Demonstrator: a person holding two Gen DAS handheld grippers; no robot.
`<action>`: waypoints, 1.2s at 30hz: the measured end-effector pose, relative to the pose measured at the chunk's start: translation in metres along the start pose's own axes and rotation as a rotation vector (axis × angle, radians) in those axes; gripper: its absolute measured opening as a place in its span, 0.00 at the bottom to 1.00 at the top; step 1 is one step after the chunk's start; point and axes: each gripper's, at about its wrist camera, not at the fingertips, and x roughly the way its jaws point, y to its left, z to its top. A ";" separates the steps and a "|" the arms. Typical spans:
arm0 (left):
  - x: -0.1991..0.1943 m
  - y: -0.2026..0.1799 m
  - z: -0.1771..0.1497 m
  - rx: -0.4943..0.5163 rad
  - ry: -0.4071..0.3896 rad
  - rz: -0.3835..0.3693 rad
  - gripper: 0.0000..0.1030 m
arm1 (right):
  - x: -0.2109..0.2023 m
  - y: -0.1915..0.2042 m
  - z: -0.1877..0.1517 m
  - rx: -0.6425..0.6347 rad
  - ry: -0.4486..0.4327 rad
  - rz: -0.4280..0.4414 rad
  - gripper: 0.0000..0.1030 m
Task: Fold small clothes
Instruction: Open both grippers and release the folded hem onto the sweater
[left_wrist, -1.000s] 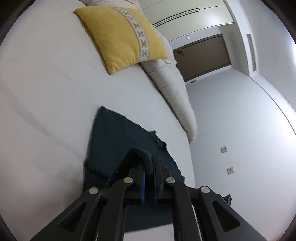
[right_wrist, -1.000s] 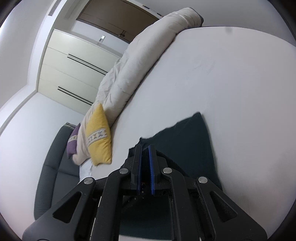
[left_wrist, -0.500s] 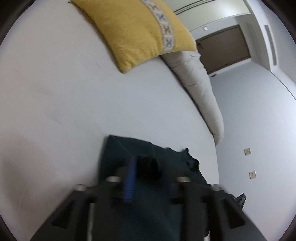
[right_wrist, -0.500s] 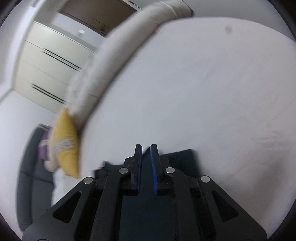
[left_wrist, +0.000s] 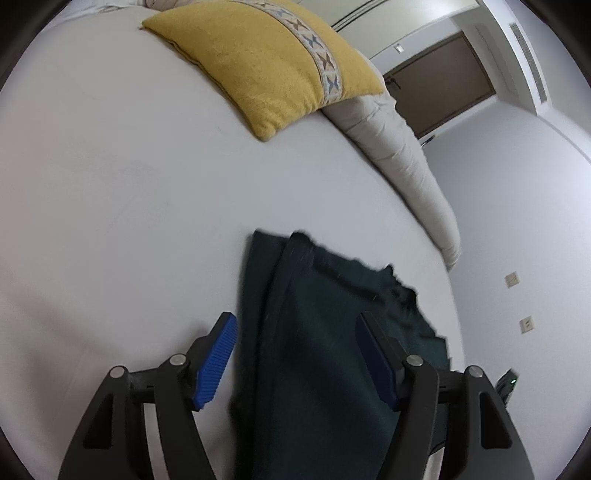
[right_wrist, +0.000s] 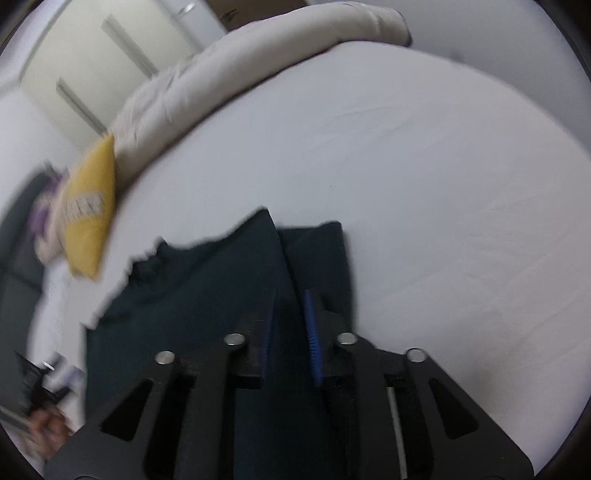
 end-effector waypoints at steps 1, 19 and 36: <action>0.000 0.000 -0.004 0.009 0.002 0.009 0.67 | -0.003 0.006 -0.005 -0.038 -0.007 -0.026 0.25; 0.007 -0.002 -0.049 0.160 0.016 0.145 0.35 | -0.045 0.006 -0.085 -0.162 0.011 -0.004 0.38; 0.010 -0.012 -0.047 0.202 0.008 0.191 0.25 | -0.077 -0.029 -0.111 -0.061 0.016 0.029 0.05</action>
